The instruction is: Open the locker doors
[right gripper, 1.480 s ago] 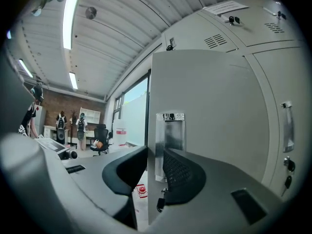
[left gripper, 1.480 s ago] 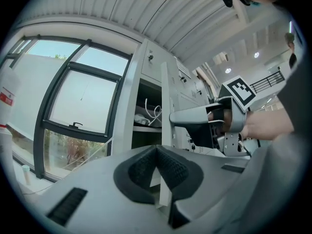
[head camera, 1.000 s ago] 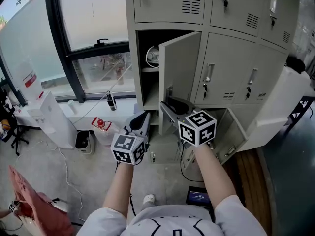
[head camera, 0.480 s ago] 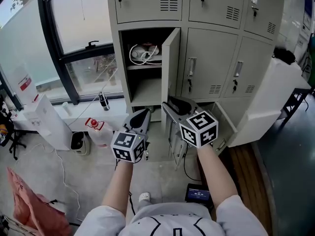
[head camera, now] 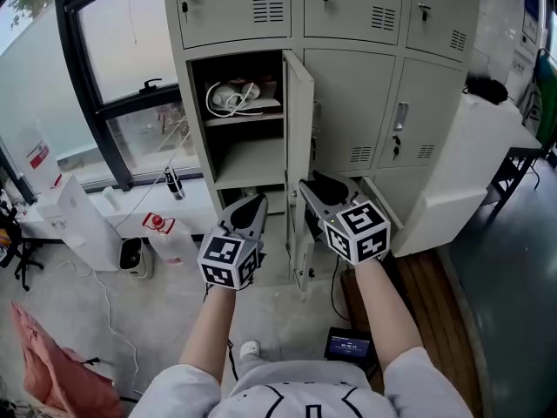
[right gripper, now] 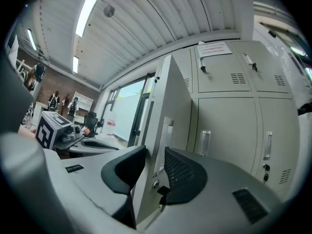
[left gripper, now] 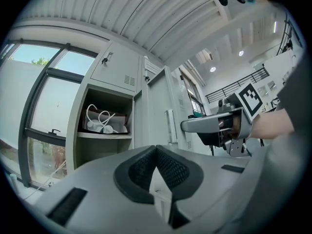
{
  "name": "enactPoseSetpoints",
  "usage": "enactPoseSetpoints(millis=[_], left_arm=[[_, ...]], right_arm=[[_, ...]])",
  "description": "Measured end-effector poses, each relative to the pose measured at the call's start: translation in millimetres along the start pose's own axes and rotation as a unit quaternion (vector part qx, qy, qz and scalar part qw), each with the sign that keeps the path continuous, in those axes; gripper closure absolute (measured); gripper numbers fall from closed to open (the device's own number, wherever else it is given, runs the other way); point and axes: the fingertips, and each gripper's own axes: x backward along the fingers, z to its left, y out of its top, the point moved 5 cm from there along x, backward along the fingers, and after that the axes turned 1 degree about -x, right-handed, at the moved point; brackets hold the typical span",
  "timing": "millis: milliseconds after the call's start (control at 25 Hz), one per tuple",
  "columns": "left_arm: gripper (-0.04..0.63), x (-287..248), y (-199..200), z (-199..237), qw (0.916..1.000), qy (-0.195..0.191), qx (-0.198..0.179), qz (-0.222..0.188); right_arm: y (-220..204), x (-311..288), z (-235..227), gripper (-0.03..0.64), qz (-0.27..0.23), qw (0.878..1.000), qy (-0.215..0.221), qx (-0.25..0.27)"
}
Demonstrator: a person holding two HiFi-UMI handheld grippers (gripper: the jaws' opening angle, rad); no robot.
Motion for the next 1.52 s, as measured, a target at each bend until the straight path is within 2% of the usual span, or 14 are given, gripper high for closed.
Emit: enactPoseSetpoints(millis=[360, 440, 480, 640, 880, 1080, 1320, 1520], left_arm=[[0.578, 2.9, 1.2, -26.7, 1.0000, -0.003, -0.004, 0.004], [0.578, 7.6, 1.7, -28.6, 1.0000, -0.001, -0.005, 0.004], [0.578, 9.7, 2.1, -29.1, 1.0000, -0.001, -0.005, 0.003], [0.578, 14.2, 3.6, -29.8, 0.9999, -0.007, -0.009, -0.003], [0.578, 19.2, 9.0, -35.3, 0.9988, -0.047, -0.012, -0.009], [0.578, 34.3, 16.2, -44.9, 0.9955, -0.092, -0.022, -0.013], [0.578, 57.2, 25.0, -59.7, 0.9895, -0.141, -0.014, -0.026], [0.578, 74.6, 23.9, -73.6, 0.9855, -0.165, 0.004, -0.037]], right_arm=[[-3.7, 14.3, -13.0, 0.517, -0.001, 1.000, -0.015, -0.017], [-7.2, 20.0, -12.4, 0.552, -0.001, 1.000, -0.024, -0.018], [-9.0, 24.1, -11.7, 0.604, -0.004, 0.999, -0.028, -0.019], [-13.1, 40.5, -8.6, 0.606, -0.030, 0.998, -0.039, -0.044], [-8.7, 62.6, 1.8, 0.611, -0.060, 0.993, -0.079, -0.059], [6.0, 73.8, 29.0, 0.611, -0.081, 0.990, -0.097, -0.067], [24.6, 87.9, 73.3, 0.611, -0.105, 0.989, -0.079, -0.066], [15.3, 102.2, 105.9, 0.611, -0.097, 0.990, -0.055, -0.081]])
